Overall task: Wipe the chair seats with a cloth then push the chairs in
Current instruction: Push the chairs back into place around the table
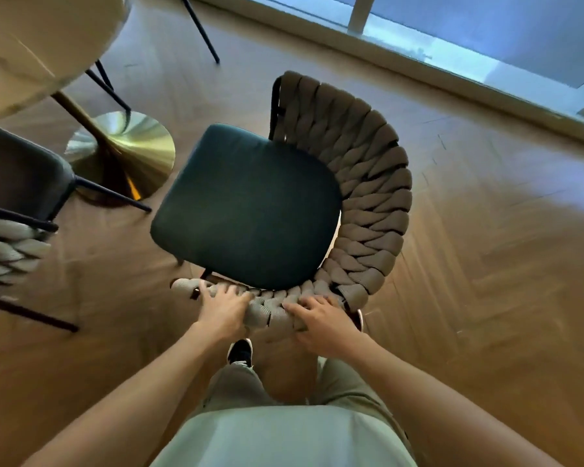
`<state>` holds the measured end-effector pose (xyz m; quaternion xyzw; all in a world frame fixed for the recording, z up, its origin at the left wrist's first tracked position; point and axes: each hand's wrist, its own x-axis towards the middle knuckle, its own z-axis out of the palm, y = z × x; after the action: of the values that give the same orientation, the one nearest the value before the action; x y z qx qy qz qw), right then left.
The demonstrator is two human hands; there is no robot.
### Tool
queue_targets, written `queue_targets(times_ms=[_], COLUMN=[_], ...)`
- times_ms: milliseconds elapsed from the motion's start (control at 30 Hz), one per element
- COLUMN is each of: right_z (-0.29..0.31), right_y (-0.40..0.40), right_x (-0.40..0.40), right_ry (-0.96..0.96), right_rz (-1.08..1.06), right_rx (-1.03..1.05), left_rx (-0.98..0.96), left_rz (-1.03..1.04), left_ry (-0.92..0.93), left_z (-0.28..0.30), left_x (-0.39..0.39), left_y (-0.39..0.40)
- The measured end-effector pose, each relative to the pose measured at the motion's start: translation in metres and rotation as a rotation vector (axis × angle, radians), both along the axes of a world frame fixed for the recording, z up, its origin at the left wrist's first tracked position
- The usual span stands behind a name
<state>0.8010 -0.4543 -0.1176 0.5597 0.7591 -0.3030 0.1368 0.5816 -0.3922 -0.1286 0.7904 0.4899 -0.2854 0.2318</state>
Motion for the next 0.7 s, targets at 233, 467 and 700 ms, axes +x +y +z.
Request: queue_targets(times_ms=[233, 467, 700], right_z=[-0.005, 0.012, 0.001], right_y=[0.059, 0.147, 0.169], right_x=[0.153, 0.253, 0.267], right_ry=[-0.069, -0.135, -0.076], right_rz=[0.455, 0.583, 0.617], right_rx=[0.215, 0.241, 0.268], left_rx=[-0.043, 0.005, 0.047], left_rz=[0.399, 0.937, 1.150], left_ry=[-0.161, 0.034, 0.045], left_z=[0.013, 0.028, 0.012], left_x=[0.159, 0.263, 0.298], left_y=[-0.054, -0.063, -0.055])
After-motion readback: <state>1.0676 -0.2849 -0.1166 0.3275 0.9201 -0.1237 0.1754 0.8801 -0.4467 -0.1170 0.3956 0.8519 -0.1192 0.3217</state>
